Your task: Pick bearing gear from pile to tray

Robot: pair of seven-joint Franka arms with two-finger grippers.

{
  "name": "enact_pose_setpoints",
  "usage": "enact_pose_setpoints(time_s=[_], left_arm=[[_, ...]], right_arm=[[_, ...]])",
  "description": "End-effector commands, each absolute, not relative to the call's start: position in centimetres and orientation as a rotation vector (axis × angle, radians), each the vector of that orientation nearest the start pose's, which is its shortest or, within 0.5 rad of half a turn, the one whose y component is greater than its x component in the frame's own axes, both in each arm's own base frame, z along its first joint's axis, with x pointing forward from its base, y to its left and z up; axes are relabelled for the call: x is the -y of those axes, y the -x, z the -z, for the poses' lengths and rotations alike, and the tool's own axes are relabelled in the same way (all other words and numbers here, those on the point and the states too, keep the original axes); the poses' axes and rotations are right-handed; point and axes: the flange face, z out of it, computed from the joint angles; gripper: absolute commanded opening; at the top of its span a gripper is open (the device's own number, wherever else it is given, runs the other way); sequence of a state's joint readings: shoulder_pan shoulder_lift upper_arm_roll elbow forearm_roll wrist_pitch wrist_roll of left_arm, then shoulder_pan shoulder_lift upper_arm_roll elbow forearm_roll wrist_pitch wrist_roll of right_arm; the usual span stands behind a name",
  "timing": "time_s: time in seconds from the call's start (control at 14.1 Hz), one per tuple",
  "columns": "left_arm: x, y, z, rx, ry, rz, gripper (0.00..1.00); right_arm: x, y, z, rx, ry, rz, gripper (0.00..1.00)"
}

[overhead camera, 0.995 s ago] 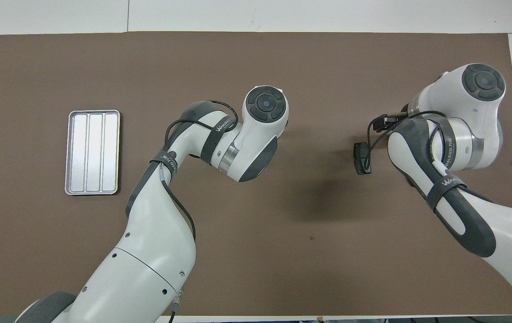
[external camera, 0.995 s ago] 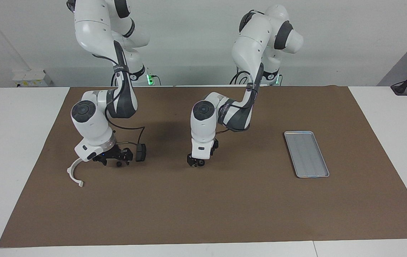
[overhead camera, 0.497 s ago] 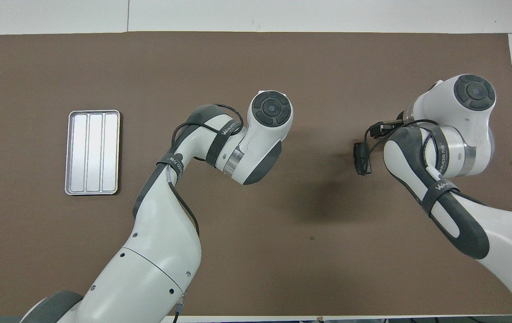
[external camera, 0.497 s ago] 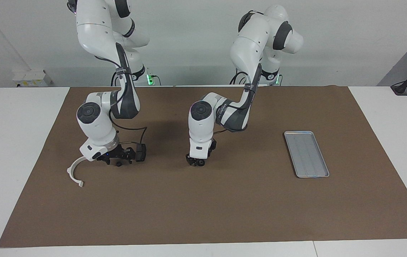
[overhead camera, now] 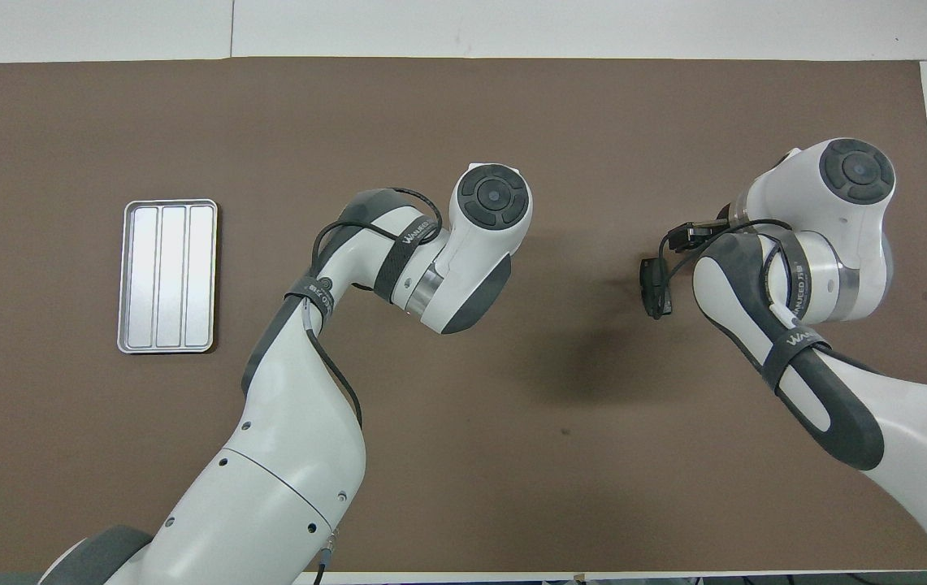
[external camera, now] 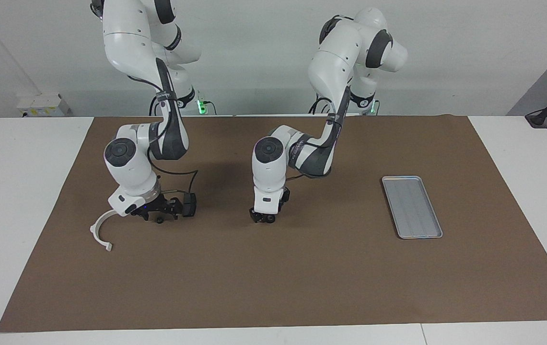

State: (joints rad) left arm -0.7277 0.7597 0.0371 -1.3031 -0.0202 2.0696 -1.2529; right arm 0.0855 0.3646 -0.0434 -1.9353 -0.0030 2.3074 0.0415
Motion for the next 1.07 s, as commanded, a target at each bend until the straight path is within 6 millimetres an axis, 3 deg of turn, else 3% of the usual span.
enact_pose_setpoints(time_s=[0.0,0.28,0.99], left_arm=[[48.0,-57.2,-27.9,0.889,3.003,0.054,0.59],[47.8,-57.5,-27.8,0.897,3.01,0.067,0.59],[47.0,-58.3,-27.7,0.917,3.006,0.093,0.58]], right_arm=[[-2.6,-61.4,-29.7,0.034,3.147,0.061,0.95],[-2.5,-61.4,-29.0,0.034,3.148,0.049,0.95],[-2.3,-61.3,-28.6,0.03,3.149,0.037,0.71]])
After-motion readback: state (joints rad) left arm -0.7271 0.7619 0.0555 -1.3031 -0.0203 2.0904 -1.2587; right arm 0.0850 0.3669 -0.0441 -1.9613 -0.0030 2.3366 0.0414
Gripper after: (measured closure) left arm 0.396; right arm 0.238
